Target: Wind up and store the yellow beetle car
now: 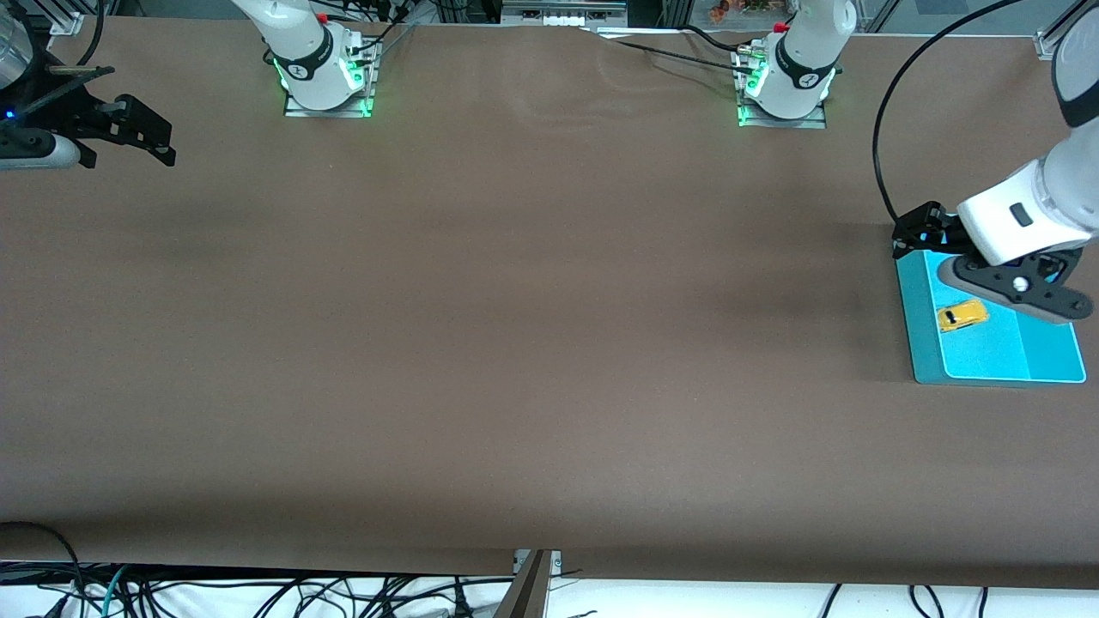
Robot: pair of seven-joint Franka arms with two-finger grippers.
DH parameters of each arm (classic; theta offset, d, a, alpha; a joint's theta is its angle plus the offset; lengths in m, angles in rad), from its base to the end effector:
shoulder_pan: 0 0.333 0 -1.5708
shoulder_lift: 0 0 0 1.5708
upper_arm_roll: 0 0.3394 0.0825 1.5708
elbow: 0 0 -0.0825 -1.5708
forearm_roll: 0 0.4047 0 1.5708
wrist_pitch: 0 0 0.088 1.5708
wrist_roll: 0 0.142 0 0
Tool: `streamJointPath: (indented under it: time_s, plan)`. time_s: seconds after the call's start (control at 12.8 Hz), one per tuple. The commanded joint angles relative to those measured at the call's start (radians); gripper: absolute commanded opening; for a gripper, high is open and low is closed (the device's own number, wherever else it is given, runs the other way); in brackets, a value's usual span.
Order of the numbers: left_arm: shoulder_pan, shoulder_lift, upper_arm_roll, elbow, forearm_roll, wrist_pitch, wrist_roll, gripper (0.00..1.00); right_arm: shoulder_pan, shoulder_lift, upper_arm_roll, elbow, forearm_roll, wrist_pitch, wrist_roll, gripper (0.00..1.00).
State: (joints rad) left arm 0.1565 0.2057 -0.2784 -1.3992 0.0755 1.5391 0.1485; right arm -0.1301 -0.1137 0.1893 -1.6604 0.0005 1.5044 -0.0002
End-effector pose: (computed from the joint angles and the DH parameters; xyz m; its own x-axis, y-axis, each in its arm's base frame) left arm 0.6326 -0.0493 0.5739 0.9631 -0.2623 -0.0602 -0.2634 -0.9646 -0.0105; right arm 0.5273 0.0369 0.6251 0.9974 0.0572 -0.0443 0.0582 -0.9981 0.0208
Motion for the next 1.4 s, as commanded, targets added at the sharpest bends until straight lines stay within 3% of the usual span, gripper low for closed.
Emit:
streamJointPath:
  time_s: [0.0, 0.23, 1.32]
  plan:
    - [-0.107, -0.172, 0.126, -0.225, -0.054, 0.132, -0.154, 1.0, -0.002, 0.008, -0.001, 0.027, 0.015, -0.021, 0.012, 1.0]
    - [-0.17, -0.2, 0.223, -0.27, -0.074, 0.148, -0.146, 1.0, -0.002, 0.008, -0.001, 0.025, 0.013, -0.023, 0.012, 1.0]
    - [-0.169, -0.249, 0.222, -0.323, -0.023, 0.104, -0.102, 1.0, -0.002, 0.008, -0.001, 0.025, 0.013, -0.024, 0.012, 1.0]
